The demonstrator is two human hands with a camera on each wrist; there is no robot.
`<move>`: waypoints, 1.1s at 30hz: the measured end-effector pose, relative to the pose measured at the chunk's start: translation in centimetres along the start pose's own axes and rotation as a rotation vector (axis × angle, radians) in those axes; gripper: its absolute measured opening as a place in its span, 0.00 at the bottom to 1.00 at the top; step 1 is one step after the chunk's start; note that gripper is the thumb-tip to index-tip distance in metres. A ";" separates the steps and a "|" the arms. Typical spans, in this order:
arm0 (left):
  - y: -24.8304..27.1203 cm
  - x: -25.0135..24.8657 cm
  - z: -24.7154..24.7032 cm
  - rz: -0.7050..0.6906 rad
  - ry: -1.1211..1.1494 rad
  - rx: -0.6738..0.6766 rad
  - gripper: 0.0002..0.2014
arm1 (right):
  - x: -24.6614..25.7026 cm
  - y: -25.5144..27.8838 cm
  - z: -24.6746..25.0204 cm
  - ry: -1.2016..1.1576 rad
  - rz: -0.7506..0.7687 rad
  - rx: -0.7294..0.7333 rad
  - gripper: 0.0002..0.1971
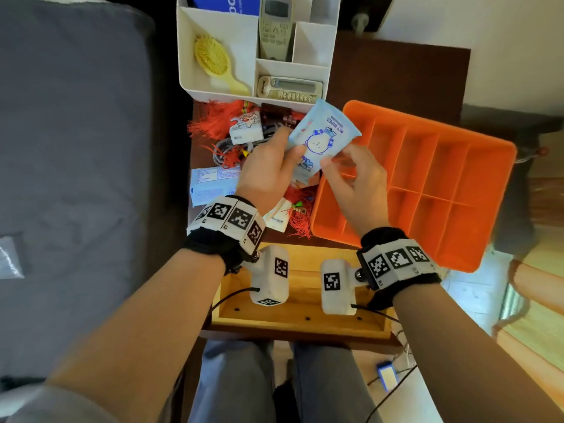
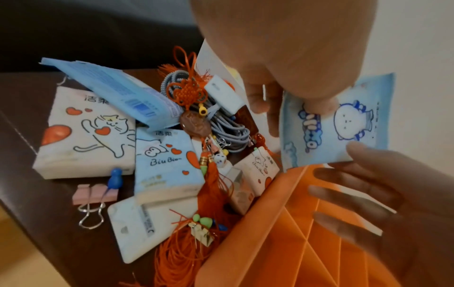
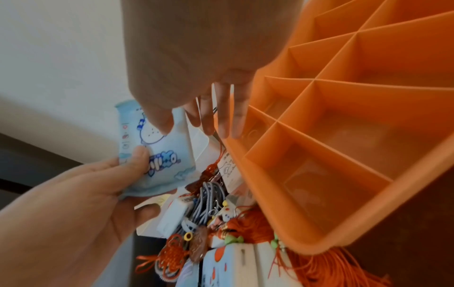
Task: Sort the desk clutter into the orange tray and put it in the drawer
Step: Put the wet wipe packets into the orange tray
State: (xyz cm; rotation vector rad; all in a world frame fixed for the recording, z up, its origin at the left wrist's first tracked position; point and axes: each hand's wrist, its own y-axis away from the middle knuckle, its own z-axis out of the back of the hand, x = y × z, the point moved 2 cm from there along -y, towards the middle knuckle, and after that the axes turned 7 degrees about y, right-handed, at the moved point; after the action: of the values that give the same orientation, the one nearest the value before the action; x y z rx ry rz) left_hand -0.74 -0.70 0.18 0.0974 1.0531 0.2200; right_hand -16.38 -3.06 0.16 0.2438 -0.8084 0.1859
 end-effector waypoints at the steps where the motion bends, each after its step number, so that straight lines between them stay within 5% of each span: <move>1: 0.2 0.1 -0.1 0.014 0.016 0.026 0.22 | 0.2 0.1 -0.1 -0.036 -0.013 0.008 0.12; 6: 1.1 0.5 -0.1 0.060 0.072 0.131 0.22 | 0.5 0.4 -1.0 -0.202 -0.106 0.024 0.18; 10: 1.9 1.8 0.4 0.042 -0.123 0.170 0.13 | 1.3 0.2 -1.0 -0.211 -0.059 -0.006 0.25; 13: 3.1 2.2 0.4 0.058 -0.162 0.207 0.13 | 1.9 0.1 -1.4 -0.066 0.004 0.124 0.17; 19: 5.2 4.6 1.0 0.380 0.469 0.031 0.13 | 2.0 1.0 -2.3 -0.167 -0.134 0.181 0.11; 22: 5.6 5.3 1.6 0.388 0.502 -0.046 0.10 | 1.9 1.6 -2.8 -0.172 -0.180 0.271 0.18; 26: 5.6 5.0 2.4 0.284 0.556 -0.086 0.11 | 2.4 2.5 -4.3 -0.142 -0.169 0.499 0.12; 29: 5.2 4.6 2.7 0.272 0.616 -0.077 0.09 | 2.6 3.0 -5.5 -0.162 -0.177 0.537 0.11; 33: 5.3 6.4 4.3 0.401 0.546 -0.329 0.08 | 2.3 2.9 -6.0 -0.173 -0.278 0.514 0.13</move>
State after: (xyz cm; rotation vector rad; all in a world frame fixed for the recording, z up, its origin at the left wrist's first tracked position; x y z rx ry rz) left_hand 5.31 5.98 -2.18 -0.0558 1.5187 0.8133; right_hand -11.45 1.62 -1.76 0.8616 -0.8787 0.1079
